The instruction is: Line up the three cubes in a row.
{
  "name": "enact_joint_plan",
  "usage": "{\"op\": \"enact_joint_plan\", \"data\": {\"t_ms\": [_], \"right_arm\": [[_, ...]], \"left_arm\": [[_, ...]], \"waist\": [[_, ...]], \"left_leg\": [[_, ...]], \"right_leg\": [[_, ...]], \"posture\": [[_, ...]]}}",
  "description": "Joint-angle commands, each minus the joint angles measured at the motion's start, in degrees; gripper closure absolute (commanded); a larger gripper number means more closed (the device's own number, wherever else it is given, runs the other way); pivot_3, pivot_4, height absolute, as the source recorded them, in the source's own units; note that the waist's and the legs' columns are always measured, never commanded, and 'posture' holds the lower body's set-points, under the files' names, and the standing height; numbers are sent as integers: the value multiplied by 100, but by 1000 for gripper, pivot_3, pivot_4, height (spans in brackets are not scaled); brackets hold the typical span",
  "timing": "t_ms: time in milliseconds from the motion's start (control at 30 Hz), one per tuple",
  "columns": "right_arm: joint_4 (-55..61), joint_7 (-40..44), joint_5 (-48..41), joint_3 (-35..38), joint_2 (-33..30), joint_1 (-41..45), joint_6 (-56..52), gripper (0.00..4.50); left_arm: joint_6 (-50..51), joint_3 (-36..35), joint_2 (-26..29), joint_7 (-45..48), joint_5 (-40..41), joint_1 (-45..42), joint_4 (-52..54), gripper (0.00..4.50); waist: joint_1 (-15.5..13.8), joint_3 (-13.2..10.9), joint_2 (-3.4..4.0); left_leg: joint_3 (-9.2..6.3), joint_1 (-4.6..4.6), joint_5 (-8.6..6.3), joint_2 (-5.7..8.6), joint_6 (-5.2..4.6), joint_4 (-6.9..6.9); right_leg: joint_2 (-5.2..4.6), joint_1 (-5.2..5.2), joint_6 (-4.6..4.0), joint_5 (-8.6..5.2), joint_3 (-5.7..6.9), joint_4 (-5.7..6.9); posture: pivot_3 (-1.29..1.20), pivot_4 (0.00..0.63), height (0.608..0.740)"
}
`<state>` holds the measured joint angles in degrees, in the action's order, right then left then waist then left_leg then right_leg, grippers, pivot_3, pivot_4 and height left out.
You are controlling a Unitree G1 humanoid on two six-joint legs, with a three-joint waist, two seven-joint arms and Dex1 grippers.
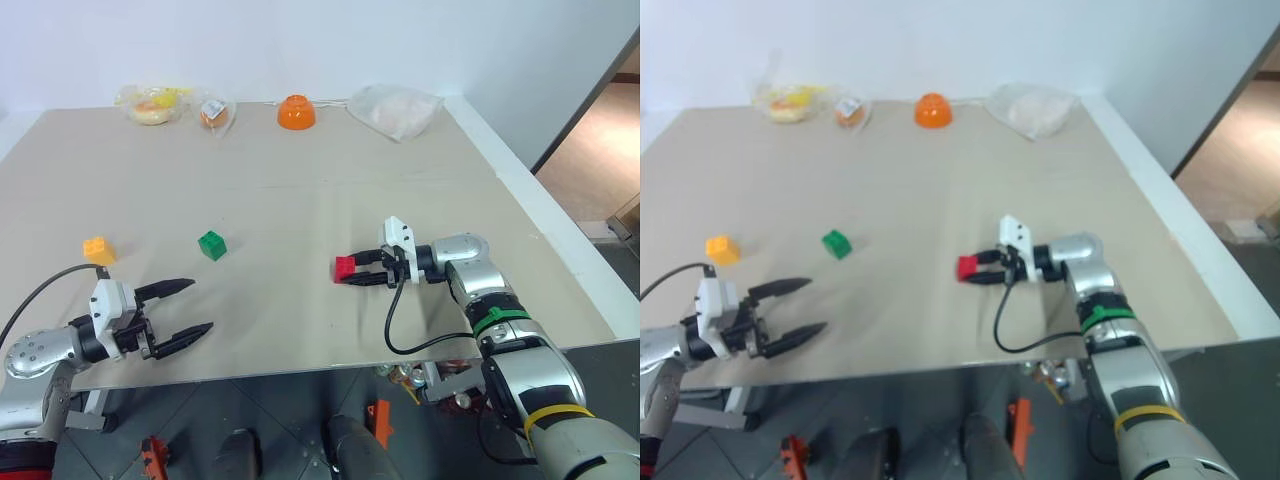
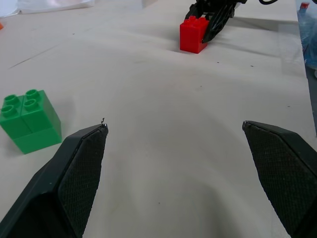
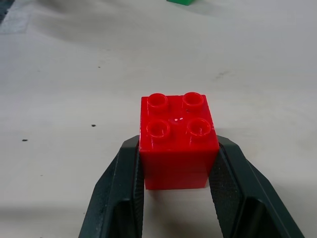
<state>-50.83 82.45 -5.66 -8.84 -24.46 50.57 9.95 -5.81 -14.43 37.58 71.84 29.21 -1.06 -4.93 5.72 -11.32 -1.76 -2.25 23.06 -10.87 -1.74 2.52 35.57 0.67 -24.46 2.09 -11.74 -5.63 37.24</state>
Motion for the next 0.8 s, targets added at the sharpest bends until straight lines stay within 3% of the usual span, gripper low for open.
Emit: {"op": "enact_joint_plan", "data": {"t_ms": [33, 533, 567, 767, 800], "right_arm": [[164, 287, -111, 16, 66, 73, -35, 3268], [-111, 360, 49, -50, 236, 129, 153, 3268], [-155, 306, 68, -41, 241, 143, 165, 2195], [-391, 22, 253, -35, 211, 221, 420, 188], [-372, 82, 249, -30, 174, 219, 417, 188]], "left_arm": [[-115, -65, 17, 29, 27, -22, -2, 0], [-166, -172, -9, -38, 97, 201, 44, 0], [-166, -183, -6, -48, 101, 214, 45, 0], [-114, -250, -58, -369, 60, 83, -120, 0], [-4, -254, -77, -499, 67, 25, -159, 0]], "waist": [[0, 0, 0], [0, 0, 0], [0, 0, 0], [1, 0, 0], [1, 0, 0]], "left_leg": [[0, 0, 0, 0, 0, 0], [0, 0, 0, 0, 0, 1], [0, 0, 0, 0, 0, 1], [1, -1, 0, 1, 0, 3], [1, -1, 0, 1, 0, 4]], "right_leg": [[0, 0, 0, 0, 0, 0], [0, 0, 0, 0, 0, 0], [-1, 0, 0, 0, 0, 0], [-1, 1, -1, 1, -2, 0], [-1, 2, -1, 2, -2, 1]], "posture": [[0, 150, 740], [0, 150, 740], [0, 150, 740], [0, 150, 740], [0, 150, 740]]}}
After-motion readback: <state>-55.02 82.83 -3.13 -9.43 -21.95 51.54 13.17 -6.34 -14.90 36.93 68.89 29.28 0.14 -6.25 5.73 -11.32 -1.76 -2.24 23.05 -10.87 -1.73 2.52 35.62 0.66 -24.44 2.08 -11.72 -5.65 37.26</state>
